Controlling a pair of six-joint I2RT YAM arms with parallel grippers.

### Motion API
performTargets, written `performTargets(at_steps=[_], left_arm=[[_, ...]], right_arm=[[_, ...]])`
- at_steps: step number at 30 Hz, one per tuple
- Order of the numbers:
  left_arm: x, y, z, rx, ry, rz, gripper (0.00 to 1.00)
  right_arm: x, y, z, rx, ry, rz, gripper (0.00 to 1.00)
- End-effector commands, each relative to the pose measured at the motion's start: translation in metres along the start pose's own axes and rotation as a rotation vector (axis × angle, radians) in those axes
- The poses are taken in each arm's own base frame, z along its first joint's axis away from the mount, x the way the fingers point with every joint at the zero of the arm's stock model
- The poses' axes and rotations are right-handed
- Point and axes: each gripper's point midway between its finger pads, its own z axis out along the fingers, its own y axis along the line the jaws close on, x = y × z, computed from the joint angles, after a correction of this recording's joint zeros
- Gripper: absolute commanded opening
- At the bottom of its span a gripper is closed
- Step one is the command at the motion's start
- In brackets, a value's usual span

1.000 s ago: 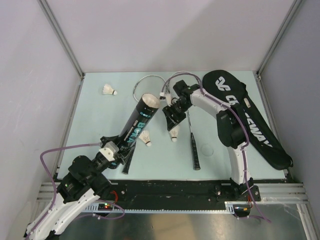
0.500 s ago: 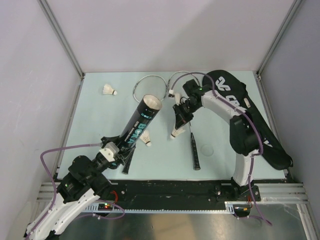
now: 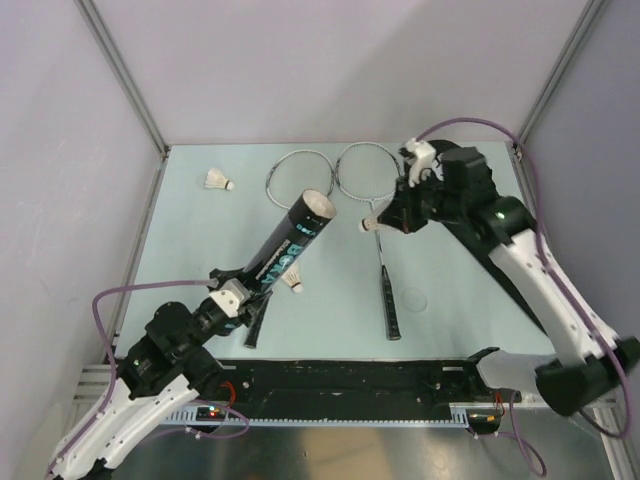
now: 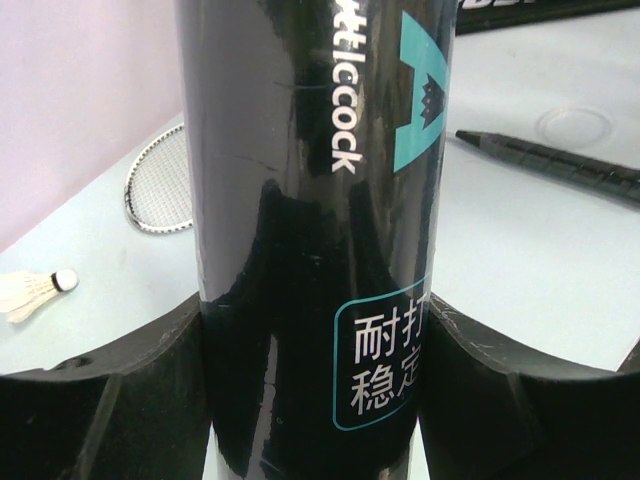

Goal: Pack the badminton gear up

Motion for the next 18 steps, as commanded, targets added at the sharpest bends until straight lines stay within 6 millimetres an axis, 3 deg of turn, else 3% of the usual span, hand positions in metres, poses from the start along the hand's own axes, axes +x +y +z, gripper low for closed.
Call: performTargets(at_steps=[1, 8, 14, 18], left_arm=[[-0.034, 0.018, -0.002, -0.041, -0.035, 0.096, 0.38], [-0.04, 0.019, -0.003, 0.016, 0.037, 0.206, 0.39], [-0.041, 0.015, -0.002, 0.069, 0.07, 0.256, 0.39], [-0.036, 0.012, 0.001, 0.095, 0.101, 0.284, 0.39]], right_arm=[[-0.038, 0.021, -0.055, 0.077, -0.243, -0.039, 0.0], [-0.054, 0.081, -0.124, -0.019, -0.456, -0.143, 0.0], [-0.043, 0.108, -0.151, -0.093, -0.483, -0.197, 0.0], [-0.035, 0.119, -0.156, -0.139, -0.473, -0.21, 0.0]])
